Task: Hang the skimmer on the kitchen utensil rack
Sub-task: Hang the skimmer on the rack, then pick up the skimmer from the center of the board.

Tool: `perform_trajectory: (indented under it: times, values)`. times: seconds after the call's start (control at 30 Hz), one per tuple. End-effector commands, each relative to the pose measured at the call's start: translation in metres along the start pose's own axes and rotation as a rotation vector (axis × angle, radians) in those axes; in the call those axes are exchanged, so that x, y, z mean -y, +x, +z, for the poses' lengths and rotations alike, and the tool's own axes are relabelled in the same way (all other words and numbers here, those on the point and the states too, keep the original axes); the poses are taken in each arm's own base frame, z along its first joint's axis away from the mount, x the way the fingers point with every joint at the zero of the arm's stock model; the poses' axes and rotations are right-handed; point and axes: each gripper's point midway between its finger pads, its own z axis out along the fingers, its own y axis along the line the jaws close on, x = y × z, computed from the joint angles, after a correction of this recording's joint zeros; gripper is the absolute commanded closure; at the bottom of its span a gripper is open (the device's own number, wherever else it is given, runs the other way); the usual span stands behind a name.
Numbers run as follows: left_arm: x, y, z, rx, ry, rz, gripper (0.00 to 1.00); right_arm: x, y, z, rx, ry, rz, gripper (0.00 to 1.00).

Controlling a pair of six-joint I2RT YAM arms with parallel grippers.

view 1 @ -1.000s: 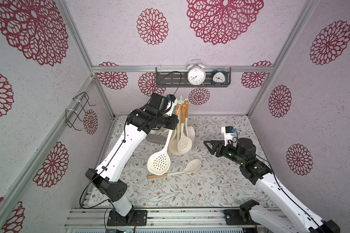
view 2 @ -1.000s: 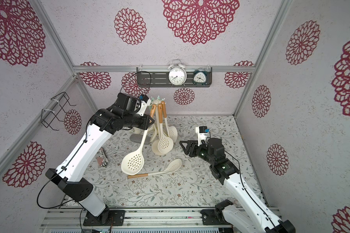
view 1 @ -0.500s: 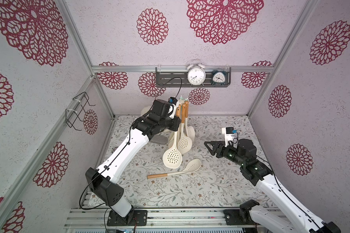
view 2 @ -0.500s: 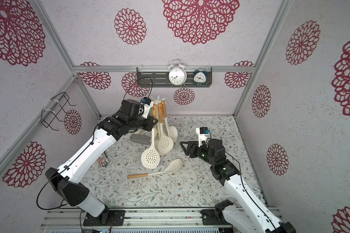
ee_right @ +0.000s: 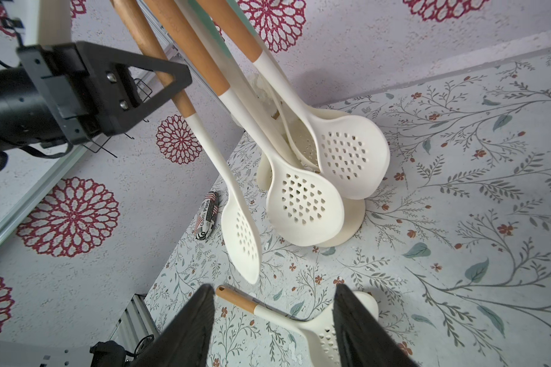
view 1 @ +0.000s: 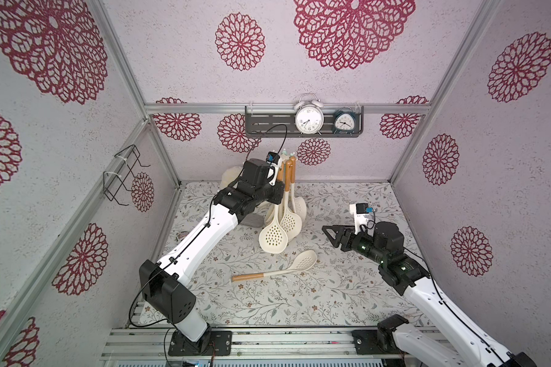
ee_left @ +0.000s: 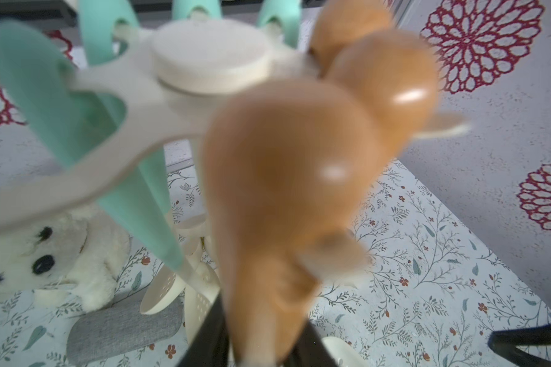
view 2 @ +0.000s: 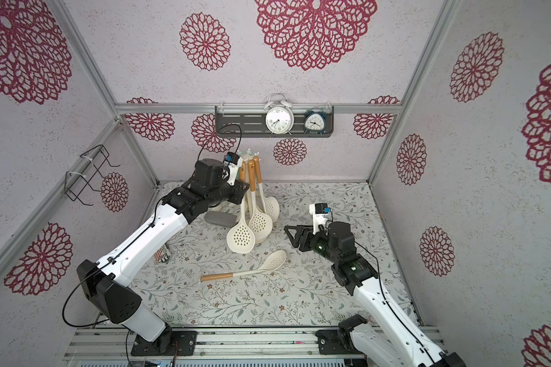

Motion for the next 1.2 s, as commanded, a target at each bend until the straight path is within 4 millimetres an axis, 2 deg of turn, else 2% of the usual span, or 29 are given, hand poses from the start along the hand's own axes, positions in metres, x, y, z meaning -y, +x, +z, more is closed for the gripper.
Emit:
perform_trajectory:
  times: [0.0,0.17,0.3,0.4,0.53,0.63,0.8,0.9,1.0,1.17]
  values:
    - [-0.007,0.027,0.012,-0.073,-0.021,-0.015,0.51,-0.005,-0.008,-0.006,0.029,-0.008,-0.005,0.38]
    - [0.001,0.02,-0.001,-0.043,0.024,-0.021,0.34,-0.003,-0.008,-0.007,0.031,-0.002,-0.004,0.38]
    - [0.009,0.009,-0.02,-0.008,0.066,-0.022,0.21,0.002,-0.006,-0.008,0.029,0.025,-0.003,0.37]
    - [0.012,0.002,-0.041,0.032,0.09,-0.026,0.15,0.012,-0.001,-0.011,0.03,0.07,0.006,0.33]
    - [0.014,0.0,-0.074,0.087,0.102,-0.037,0.13,0.024,0.012,-0.014,0.023,0.114,0.04,0.29]
    - [0.011,0.003,-0.108,0.162,0.097,-0.039,0.12,0.032,0.025,-0.013,0.014,0.136,0.079,0.24]
    - [0.0,0.015,-0.165,0.257,0.063,-0.049,0.11,0.043,0.054,-0.005,-0.059,0.186,0.133,0.19]
    - [-0.006,0.029,-0.186,0.275,0.047,-0.078,0.1,0.045,0.08,0.005,-0.154,0.195,0.165,0.19]
    - [-0.012,0.052,-0.194,0.269,0.036,-0.119,0.09,0.045,0.105,0.018,-0.252,0.209,0.185,0.21]
    - [-0.014,0.085,-0.196,0.272,0.063,-0.202,0.08,0.054,0.134,0.034,-0.363,0.252,0.217,0.29]
